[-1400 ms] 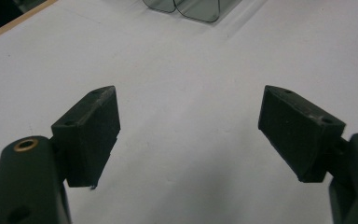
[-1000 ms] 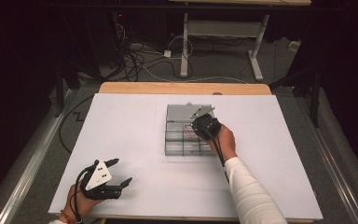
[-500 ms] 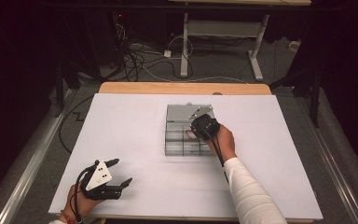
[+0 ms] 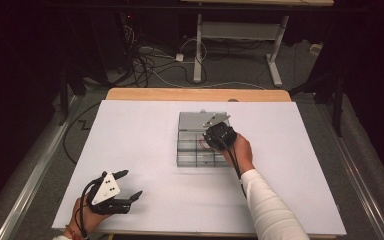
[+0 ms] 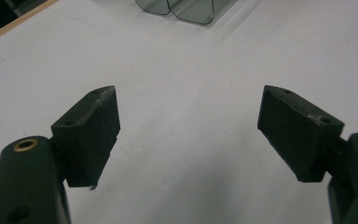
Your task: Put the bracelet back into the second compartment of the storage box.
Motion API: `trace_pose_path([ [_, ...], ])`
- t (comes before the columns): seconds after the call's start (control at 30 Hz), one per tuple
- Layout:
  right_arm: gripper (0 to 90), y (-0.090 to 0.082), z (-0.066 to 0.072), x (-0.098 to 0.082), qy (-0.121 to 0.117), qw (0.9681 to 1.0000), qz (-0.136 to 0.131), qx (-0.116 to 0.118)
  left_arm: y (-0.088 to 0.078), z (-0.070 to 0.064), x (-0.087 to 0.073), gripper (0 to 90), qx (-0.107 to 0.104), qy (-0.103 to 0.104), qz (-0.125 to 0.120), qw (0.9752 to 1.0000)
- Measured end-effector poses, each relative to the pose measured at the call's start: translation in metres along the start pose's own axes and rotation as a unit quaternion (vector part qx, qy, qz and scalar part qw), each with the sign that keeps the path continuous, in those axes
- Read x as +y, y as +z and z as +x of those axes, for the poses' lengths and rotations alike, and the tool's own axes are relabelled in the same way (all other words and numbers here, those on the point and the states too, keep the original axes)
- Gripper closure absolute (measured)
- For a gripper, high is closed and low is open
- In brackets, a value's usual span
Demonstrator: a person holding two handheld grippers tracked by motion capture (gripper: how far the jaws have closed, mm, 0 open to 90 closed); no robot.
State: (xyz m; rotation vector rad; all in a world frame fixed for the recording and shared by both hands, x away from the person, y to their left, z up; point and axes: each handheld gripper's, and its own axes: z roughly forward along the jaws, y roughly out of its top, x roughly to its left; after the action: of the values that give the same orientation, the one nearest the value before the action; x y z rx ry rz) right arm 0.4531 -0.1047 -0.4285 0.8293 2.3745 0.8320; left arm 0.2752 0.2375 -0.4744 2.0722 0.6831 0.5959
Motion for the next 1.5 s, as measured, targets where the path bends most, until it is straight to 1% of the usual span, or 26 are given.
trace_pose_path([
  [0.23,74.7,-0.007,-0.001,0.001,0.005,0.9999,-0.011,-0.002,0.0,0.0,-0.001,20.0,0.001,0.002,0.005,1.0],
  [0.37,72.3,-0.012,-0.002,0.001,0.006,0.9997,-0.022,-0.005,0.0,0.0,-0.002,20.0,0.002,0.001,0.006,1.0],
  [0.53,70.4,-0.016,-0.003,0.002,0.006,0.9995,-0.029,-0.006,-0.001,0.0,-0.002,20.0,0.004,0.002,0.007,1.0],
  [0.63,69.3,-0.018,-0.003,0.002,0.011,0.9994,-0.032,-0.006,-0.001,0.0,-0.002,20.0,0.005,0.002,0.008,1.0],
  [0.83,63.0,-0.023,-0.005,0.001,0.018,0.999,-0.041,-0.006,-0.001,0.001,-0.002,20.0,0.005,0.002,0.008,1.0],
  [0.87,61.9,-0.024,-0.005,0.001,0.016,0.9989,-0.044,-0.006,-0.001,0.001,-0.002,20.0,0.005,0.002,0.008,0.9999],
  [0.93,59.2,-0.026,-0.005,0.002,0.023,0.9984,-0.05,-0.007,-0.001,0.001,-0.002,20.0,0.006,0.003,0.009,0.9999],
  [0.97,57.3,-0.027,-0.005,0.002,0.022,0.9983,-0.052,-0.007,-0.001,0.001,-0.002,20.0,0.006,0.003,0.009,0.9999],
  [1.0,57.3,-0.027,-0.005,0.002,0.022,0.9983,-0.052,-0.007,-0.001,0.001,-0.002,20.0,0.006,0.003,0.009,0.9999],
  [1.03,53.5,-0.028,-0.005,0.001,0.027,0.9979,-0.058,-0.009,-0.001,0.001,-0.003,20.0,0.006,0.003,0.009,0.9999],
  [1.07,53.5,-0.028,-0.005,0.001,0.027,0.9979,-0.058,-0.009,-0.001,0.001,-0.003,20.0,0.006,0.004,0.009,0.9999],
  [1.2,46.4,-0.03,-0.005,0.001,0.033,0.9971,-0.067,-0.018,-0.001,0.001,-0.003,20.0,0.006,0.003,0.009,0.9999],
  [1.3,37.8,-0.032,-0.006,0.001,0.039,0.9964,-0.072,-0.024,-0.001,0.001,-0.003,20.0,0.006,0.003,0.009,0.9999],
  [1.33,36.2,-0.033,-0.007,0.0,0.046,0.9956,-0.078,-0.023,-0.001,0.001,-0.003,20.0,0.006,0.002,0.009,0.9999],
  [1.37,33.5,-0.033,-0.007,0.0,0.047,0.9954,-0.08,-0.025,-0.001,0.001,-0.003,20.0,0.006,0.003,0.01,0.9999],
  [1.4,33.5,-0.033,-0.007,0.0,0.047,0.9954,-0.08,-0.025,-0.001,0.001,-0.003,20.0,0.006,0.003,0.01,0.9999],
  [1.5,26.6,-0.035,-0.007,-0.001,0.053,0.9938,-0.091,-0.037,-0.001,0.001,-0.003,20.0,0.006,0.003,0.009,0.9999],
])
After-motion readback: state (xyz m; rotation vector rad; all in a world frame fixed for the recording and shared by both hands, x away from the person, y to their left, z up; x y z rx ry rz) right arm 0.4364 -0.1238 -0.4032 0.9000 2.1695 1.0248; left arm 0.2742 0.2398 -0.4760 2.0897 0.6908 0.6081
